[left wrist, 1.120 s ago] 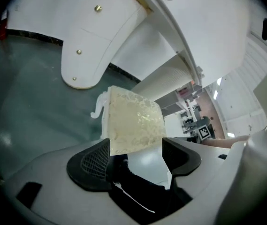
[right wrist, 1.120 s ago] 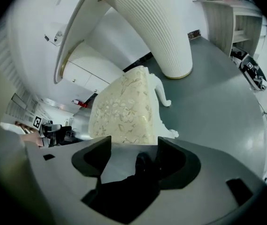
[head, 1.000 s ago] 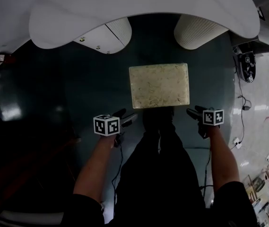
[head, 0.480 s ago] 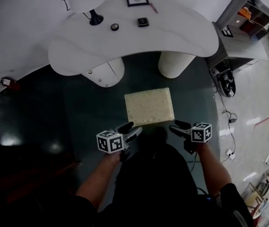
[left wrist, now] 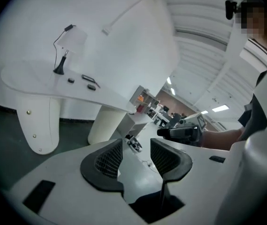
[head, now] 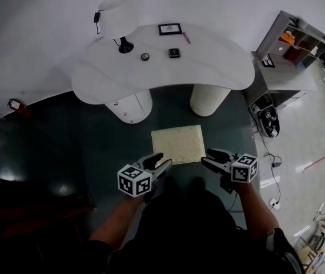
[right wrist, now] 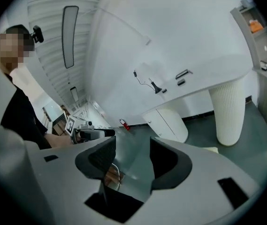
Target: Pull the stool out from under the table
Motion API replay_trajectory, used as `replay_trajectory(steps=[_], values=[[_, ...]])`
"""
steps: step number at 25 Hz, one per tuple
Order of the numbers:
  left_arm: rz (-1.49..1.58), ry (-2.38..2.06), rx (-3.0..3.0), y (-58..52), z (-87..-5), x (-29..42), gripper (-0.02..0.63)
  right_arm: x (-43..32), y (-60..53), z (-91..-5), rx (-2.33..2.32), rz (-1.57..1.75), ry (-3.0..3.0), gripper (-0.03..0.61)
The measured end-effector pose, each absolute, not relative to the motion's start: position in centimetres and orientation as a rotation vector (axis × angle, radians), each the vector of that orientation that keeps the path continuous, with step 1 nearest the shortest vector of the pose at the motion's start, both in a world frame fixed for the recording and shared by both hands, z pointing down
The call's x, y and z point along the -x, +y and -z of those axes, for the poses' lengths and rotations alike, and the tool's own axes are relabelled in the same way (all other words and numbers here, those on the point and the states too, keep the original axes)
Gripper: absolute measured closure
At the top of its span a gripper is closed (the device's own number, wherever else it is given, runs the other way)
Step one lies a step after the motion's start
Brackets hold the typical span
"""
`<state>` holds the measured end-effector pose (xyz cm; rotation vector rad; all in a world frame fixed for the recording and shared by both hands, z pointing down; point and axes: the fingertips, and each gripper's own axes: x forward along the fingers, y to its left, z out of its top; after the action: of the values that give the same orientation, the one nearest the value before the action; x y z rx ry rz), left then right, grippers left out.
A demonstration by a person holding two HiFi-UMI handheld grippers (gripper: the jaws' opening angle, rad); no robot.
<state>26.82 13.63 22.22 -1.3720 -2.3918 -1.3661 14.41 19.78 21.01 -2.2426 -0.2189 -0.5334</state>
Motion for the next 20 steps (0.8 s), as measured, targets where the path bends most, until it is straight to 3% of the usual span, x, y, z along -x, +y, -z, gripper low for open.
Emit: replay_trajectory(steps=[14, 20], values=[[0.981, -2.528, 1.586, 17.4, -8.4, -23.1, 0.454, -13.7, 19.6, -6.7, 2.441, 0.321, -0.074, 0.506], [0.849, -2.571, 1.696, 18.4, -3.7, -22.8, 0.492, -14.5, 19.8, -1.3, 2.525, 0.208, -0.022, 0.531]])
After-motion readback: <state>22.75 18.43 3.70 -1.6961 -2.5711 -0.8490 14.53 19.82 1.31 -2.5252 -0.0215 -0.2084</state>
